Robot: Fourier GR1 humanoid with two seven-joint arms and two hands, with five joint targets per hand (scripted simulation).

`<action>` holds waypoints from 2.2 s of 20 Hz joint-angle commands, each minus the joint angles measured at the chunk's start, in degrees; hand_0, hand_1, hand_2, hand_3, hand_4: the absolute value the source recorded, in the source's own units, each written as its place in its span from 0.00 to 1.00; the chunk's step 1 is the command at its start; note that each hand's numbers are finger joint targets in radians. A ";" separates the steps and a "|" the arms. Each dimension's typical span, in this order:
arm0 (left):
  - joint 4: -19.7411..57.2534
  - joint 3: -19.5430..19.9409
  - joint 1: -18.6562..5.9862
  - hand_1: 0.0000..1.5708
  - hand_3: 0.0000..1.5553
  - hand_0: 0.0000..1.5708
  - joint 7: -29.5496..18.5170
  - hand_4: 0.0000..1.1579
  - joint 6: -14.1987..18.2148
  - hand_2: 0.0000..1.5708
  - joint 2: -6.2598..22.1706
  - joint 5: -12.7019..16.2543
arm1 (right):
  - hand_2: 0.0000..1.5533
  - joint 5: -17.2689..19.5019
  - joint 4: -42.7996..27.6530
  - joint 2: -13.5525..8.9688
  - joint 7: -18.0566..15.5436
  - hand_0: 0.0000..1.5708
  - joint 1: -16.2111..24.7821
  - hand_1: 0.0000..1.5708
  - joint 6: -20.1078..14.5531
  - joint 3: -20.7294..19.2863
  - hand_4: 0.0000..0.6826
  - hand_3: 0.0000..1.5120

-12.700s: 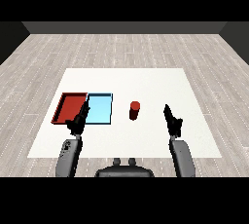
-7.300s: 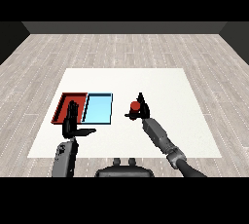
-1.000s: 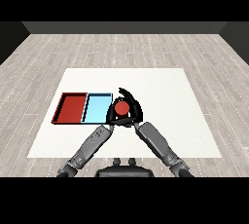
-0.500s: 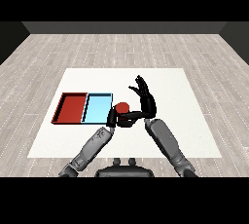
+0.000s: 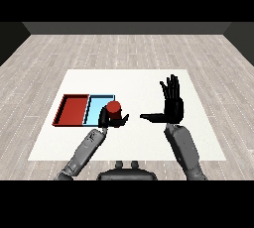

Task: Pick the red can and put it in the red box

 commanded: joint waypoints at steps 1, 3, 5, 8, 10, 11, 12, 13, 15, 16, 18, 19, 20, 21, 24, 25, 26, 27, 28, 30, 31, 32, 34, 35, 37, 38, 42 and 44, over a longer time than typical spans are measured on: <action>-1.24 2.55 -0.78 1.00 0.94 1.00 1.99 0.97 -0.48 1.00 2.33 -1.38 | 0.00 -4.07 -1.69 -3.25 -4.05 0.00 9.08 0.00 4.91 -5.88 0.00 0.00; -0.52 4.99 0.71 1.00 0.94 1.00 -1.69 0.97 -2.39 1.00 5.25 -1.19 | 0.00 -4.31 5.71 -2.67 -6.86 0.00 8.03 0.00 6.70 -7.45 0.00 0.00; -1.67 7.88 1.22 1.00 0.94 1.00 -0.43 0.96 -4.52 0.99 7.96 -0.29 | 0.00 -6.10 4.17 -3.88 -7.17 0.00 9.12 0.00 8.96 -9.81 0.00 0.00; -5.94 7.60 -0.49 1.00 0.92 1.00 7.11 0.96 -2.75 0.99 11.78 -4.38 | 0.00 -2.25 8.23 -3.52 -6.56 0.00 10.25 0.00 7.05 -8.21 0.00 0.00; -3.90 10.81 -0.78 1.00 0.91 1.00 6.04 0.97 -3.07 0.99 12.91 -3.56 | 0.00 -1.53 5.44 -4.02 -7.35 0.00 17.51 0.00 7.78 -7.20 0.00 0.00; -2.79 10.31 -1.27 1.00 0.91 1.00 5.65 0.97 -3.57 0.99 12.69 -4.73 | 0.00 -5.17 12.61 -6.64 -9.19 0.00 13.56 0.00 12.80 -12.28 0.00 0.00; -5.53 10.13 0.08 1.00 0.91 1.00 7.50 0.98 -1.97 0.99 14.55 -6.88 | 0.00 -4.15 9.64 -4.80 -10.18 0.00 18.20 0.00 12.27 -9.60 0.00 0.00; -0.75 13.80 -5.34 1.00 0.92 1.00 8.00 0.98 -4.21 0.99 15.24 -4.68 | 0.00 -2.67 12.68 -2.72 -14.99 0.00 19.97 0.00 12.57 -8.47 0.00 0.00; 3.23 14.67 -6.91 1.00 0.92 1.00 10.51 0.97 -4.22 0.99 16.39 -6.60 | 0.00 -1.95 13.48 -2.86 -12.60 0.00 18.44 0.00 12.52 -7.64 0.00 0.00; 7.16 14.35 -9.06 1.00 0.90 1.00 10.50 0.97 -2.57 0.98 16.26 -9.27 | 0.00 -2.32 11.99 -3.04 -12.66 0.00 19.79 0.00 12.46 -8.06 0.00 0.00; 9.45 15.87 -10.57 0.92 0.90 0.92 11.39 0.96 -4.57 0.93 18.67 -9.68 | 0.00 -2.30 18.34 -2.85 -13.25 0.00 16.52 0.00 12.78 -9.73 0.00 0.00; 14.42 18.56 -12.24 1.00 0.92 1.00 8.52 0.95 -7.24 0.96 20.08 -7.84 | 0.00 -3.05 17.85 -3.88 -12.85 0.00 16.76 0.00 13.40 -10.91 0.00 0.00; 18.92 18.12 -14.11 0.98 0.93 0.98 9.32 0.95 -6.86 0.85 19.76 -9.18 | 0.00 -1.98 17.14 -0.84 -15.07 0.00 19.35 0.00 11.93 -8.85 0.00 0.00; 17.53 19.73 -8.98 0.98 0.93 0.98 8.51 0.94 -7.00 0.93 21.26 -7.88 | 0.00 -2.29 20.37 -1.20 -14.06 0.00 15.54 0.00 12.05 -9.93 0.00 0.00; 30.82 21.25 -14.27 1.00 0.94 1.00 7.81 0.95 -6.36 0.99 20.18 -9.42 | 0.00 -0.91 21.37 -2.75 -13.19 0.00 13.54 0.00 12.63 -9.80 0.00 0.00; 31.36 23.34 -11.01 1.00 0.94 1.00 4.09 0.95 -7.73 0.99 21.37 -7.68 | 0.00 -2.10 19.50 -4.80 -13.04 0.00 15.02 0.00 14.85 -11.01 0.00 0.00; 34.44 24.07 -11.47 1.00 0.95 1.00 4.53 0.95 -8.12 1.00 22.13 -7.71 | 0.00 -2.19 22.03 -3.72 -15.35 0.00 14.90 0.00 15.78 -10.77 0.00 0.00; 39.13 25.09 -12.16 1.00 0.96 1.00 0.60 0.94 -8.16 1.00 21.14 -7.62 | 0.00 -0.09 19.22 -1.84 -15.50 0.00 16.51 0.00 12.33 -9.48 0.00 0.00; 40.68 25.94 -10.22 1.00 0.96 1.00 -0.01 0.94 -8.18 1.00 21.96 -7.27 | 0.00 -1.32 23.13 -3.13 -16.81 0.00 13.77 0.00 14.80 -11.25 0.00 0.00; 48.44 27.16 -13.81 1.00 0.96 1.00 -2.65 0.93 -6.98 1.00 19.90 -8.02 | 0.00 -0.48 21.09 -0.59 -16.47 0.00 14.07 0.00 12.75 -9.83 0.00 0.00; 52.30 26.85 -14.91 1.00 0.96 1.00 -3.51 0.92 -6.46 1.00 19.42 -9.16 | 0.00 0.46 21.24 -1.65 -17.19 0.00 14.76 0.00 13.63 -9.52 0.00 0.00; 55.13 27.06 -17.16 1.00 0.97 1.00 -1.84 0.90 -7.00 1.00 22.21 -10.18 | 0.00 -0.93 19.14 -3.40 -16.85 0.00 16.33 0.00 15.51 -10.45 0.00 0.00; 59.52 26.22 -18.39 0.89 0.92 0.89 1.94 0.90 -5.43 0.91 22.27 -11.96 | 0.00 -0.05 17.92 -2.45 -17.49 0.00 17.05 0.00 13.22 -10.75 0.00 0.00; 62.15 27.52 -18.22 0.90 0.89 0.90 -0.56 0.87 -5.18 0.90 21.47 -11.12 | 0.00 1.23 18.62 -2.28 -17.24 0.00 13.94 0.00 12.38 -10.19 0.00 0.00; 66.13 26.40 -20.86 0.44 0.53 0.44 3.54 0.71 -6.57 0.48 23.92 -13.00 | 0.00 1.40 16.56 -2.09 -19.35 0.00 17.37 0.00 13.74 -9.24 0.00 0.00; 68.16 25.51 -21.36 0.21 0.21 0.21 2.97 0.62 -4.72 0.29 21.38 -14.18 | 0.00 2.33 16.09 -2.49 -17.95 0.00 17.89 0.00 12.66 -9.02 0.00 0.00; 73.12 27.07 -23.05 0.51 0.00 0.51 3.82 0.61 -4.13 0.48 20.77 -13.68 | 0.00 1.84 16.84 -1.64 -19.17 0.00 16.36 0.00 13.05 -9.49 0.00 0.00; 72.75 30.55 -21.05 0.72 0.00 0.72 0.36 0.45 -6.16 0.70 19.91 -10.10 | 0.00 1.77 17.13 -1.24 -21.03 0.00 17.10 0.00 13.68 -9.54 0.00 0.00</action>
